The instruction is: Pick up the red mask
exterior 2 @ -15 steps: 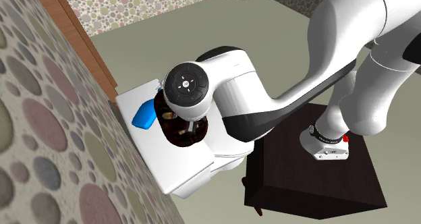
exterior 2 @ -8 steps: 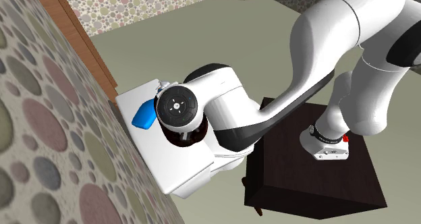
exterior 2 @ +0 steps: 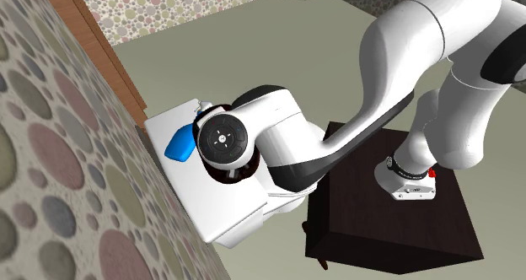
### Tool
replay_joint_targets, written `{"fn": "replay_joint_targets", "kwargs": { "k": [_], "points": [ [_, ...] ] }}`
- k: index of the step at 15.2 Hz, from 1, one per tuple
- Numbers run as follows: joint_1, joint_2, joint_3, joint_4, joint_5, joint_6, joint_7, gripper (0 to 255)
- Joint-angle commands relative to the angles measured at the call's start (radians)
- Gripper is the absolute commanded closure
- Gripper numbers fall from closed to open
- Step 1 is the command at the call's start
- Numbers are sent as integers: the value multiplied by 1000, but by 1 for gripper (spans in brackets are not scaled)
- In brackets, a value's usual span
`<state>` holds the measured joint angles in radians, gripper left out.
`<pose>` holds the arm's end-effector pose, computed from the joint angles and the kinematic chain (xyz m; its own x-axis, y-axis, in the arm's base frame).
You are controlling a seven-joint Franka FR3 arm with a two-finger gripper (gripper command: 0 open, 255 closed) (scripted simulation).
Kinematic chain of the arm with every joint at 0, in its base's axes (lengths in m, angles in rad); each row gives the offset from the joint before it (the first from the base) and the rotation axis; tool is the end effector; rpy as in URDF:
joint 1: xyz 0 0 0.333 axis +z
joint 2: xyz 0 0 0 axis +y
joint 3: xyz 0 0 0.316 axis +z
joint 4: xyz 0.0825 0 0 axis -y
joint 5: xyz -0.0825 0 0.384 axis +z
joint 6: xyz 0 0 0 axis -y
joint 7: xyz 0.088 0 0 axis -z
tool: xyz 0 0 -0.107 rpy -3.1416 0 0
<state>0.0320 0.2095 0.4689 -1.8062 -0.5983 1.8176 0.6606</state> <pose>0.5533 0.2330 0.4332 0.9919 0.0661 0.1082 0.0083 -0.8852 0.4652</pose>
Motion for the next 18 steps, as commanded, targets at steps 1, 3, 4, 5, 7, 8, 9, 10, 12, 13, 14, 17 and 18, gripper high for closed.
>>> {"fn": "replay_joint_targets", "kwargs": {
  "k": [1, 3, 4, 5, 7, 8, 9, 10, 12, 13, 14, 17, 18],
  "points": [
    [0, 1, 0, -1, 1, 1, 0, 255],
    [0, 2, 0, 0, 1, 1, 0, 255],
    [0, 1, 0, -1, 1, 1, 0, 255],
    [-1, 0, 0, -5, 1, 4, 0, 255],
    [-1, -8, 1, 11, 8, -16, -12, 255],
    [-1, -12, 2, 19, 11, -26, -19, 255],
    [-1, -16, 3, 28, 14, -36, -25, 255],
    [-1, -19, 3, 37, 17, -46, -31, 255],
    [0, -25, 5, 56, 22, -67, -43, 255],
    [0, -27, 5, 65, 25, -77, -49, 255],
    [1, -30, 6, 75, 27, -88, -55, 255],
    [3, -36, 7, 107, 33, -120, -73, 255],
    [3, -37, 8, 118, 35, -131, -79, 255]
  ]
}}
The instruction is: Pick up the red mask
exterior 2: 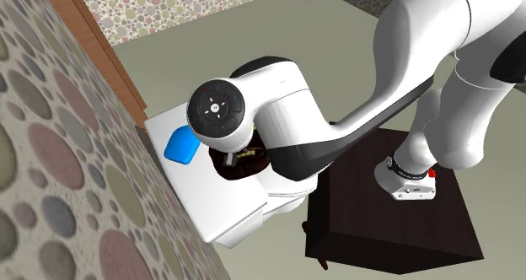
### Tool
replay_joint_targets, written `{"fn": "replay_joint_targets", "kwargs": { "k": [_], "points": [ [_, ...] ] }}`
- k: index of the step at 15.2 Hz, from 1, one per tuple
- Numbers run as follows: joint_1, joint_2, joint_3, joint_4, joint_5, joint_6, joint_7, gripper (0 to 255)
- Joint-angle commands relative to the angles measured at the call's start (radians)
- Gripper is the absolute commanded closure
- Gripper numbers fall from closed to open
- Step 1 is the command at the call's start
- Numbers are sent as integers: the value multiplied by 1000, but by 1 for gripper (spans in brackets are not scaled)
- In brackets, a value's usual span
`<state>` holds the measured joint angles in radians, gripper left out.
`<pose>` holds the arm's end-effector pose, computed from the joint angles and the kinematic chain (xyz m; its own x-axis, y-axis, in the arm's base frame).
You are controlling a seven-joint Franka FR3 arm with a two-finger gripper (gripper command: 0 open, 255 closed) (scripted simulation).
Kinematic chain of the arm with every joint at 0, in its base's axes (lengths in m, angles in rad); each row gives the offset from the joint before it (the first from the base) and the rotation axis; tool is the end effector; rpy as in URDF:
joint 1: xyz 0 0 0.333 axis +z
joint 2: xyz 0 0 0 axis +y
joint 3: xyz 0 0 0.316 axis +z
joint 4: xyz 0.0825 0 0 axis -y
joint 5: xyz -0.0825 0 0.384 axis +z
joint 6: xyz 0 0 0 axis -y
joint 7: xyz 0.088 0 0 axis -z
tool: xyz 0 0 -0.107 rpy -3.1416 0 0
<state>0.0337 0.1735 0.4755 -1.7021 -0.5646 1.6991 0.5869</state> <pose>0.5529 0.2316 0.4935 0.9923 0.0662 0.1049 0.0099 -0.8854 0.4647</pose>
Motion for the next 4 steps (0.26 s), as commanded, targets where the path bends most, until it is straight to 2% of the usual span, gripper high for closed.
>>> {"fn": "replay_joint_targets", "kwargs": {
  "k": [1, 4],
  "points": [
    [2, -3, 2, 25, 2, -24, -10, 255],
    [3, -4, 2, 38, 4, -37, -17, 255]
  ]
}}
